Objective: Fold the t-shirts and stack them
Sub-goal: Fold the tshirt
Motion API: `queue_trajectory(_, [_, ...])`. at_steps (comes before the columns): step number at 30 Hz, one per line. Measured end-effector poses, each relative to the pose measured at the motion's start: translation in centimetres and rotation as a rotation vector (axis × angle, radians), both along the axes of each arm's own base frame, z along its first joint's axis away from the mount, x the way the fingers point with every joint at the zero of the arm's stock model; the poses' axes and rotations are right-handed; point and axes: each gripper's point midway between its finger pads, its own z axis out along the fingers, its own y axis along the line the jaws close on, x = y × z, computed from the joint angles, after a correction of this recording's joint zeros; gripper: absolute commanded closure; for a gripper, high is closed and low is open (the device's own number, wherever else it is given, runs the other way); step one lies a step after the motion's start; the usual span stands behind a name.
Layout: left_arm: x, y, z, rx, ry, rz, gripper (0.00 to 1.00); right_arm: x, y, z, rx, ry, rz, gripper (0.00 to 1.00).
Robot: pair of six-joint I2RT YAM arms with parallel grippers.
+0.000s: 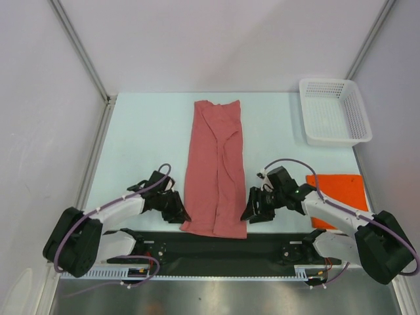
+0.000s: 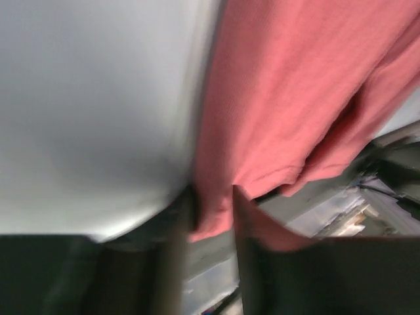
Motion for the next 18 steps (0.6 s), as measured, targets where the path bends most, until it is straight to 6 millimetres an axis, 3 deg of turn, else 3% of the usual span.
queue_trajectory(6, [-0.6, 0.0, 0.8, -0.04, -0.041, 0.043, 0.4, -1.7, -0.6, -1.1, -0.007, 0.027, 0.005, 0.48])
queue_trajectory(18, [-0.7, -0.5, 0.9, -0.066, -0.018, 0.04, 0.41, -3.4, -0.4, -3.1, 0.008, 0.09, -0.003, 0.5])
